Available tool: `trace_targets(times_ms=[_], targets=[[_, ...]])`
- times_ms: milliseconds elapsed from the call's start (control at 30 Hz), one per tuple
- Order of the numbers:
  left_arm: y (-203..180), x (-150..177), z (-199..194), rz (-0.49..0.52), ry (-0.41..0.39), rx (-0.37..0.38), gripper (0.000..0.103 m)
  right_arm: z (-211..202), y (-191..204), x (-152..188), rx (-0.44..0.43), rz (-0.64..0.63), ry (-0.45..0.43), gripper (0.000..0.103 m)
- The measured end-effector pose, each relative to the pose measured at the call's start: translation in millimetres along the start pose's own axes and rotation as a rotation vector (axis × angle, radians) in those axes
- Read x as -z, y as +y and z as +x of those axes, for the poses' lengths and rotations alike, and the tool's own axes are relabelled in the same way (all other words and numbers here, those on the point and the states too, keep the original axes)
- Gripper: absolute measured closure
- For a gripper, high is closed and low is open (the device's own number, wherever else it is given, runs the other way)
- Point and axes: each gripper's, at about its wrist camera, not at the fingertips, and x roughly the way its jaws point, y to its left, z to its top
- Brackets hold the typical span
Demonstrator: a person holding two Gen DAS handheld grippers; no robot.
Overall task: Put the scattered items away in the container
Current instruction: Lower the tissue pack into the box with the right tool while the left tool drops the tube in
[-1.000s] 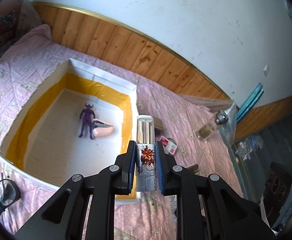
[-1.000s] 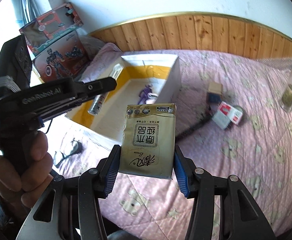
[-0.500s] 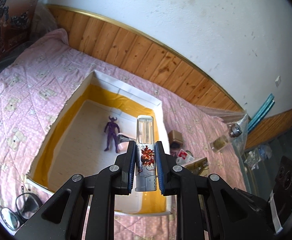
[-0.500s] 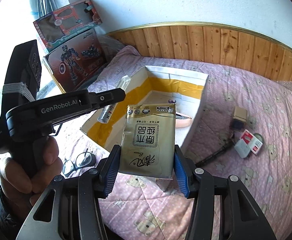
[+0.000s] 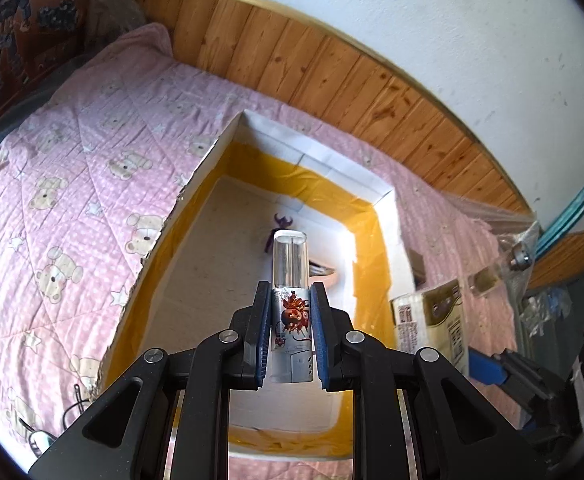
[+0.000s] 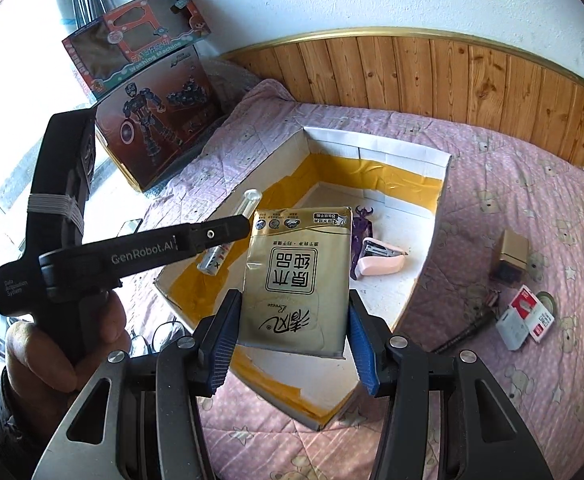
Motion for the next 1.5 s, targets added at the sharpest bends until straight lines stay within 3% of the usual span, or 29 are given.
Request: trace_targets(times_ms=[267,633,967,1233,1333,1500], targets=[[14,-12,23,-0.022,0.068,-0.056,0.083,31,-12,-31,-0.027,0.030,0.063,0.051],[19,-5,38,-0.044,0.136,-0.055,0.083,93,-12,-78,-0.034,0.086,0.174,0.051],[24,-3,44,-0.068,0.167,-0.058,0.083,164,-22,-106,-0.004,0.188,0.283,0.051],[25,-5,47,-0.081,0.178,-0.065,0.083,202,-28,-118,0.053,0.193,0.309,0.049],[24,-6,44,-0.078,0.159,-0.081,0.066,208,-30,-120,0.054,0.197,0.288,0.042],[25,-9,38,-0.073,0.133,-0.087,0.065,203,-33,-116,0.067,0.211,0.284,0.039]])
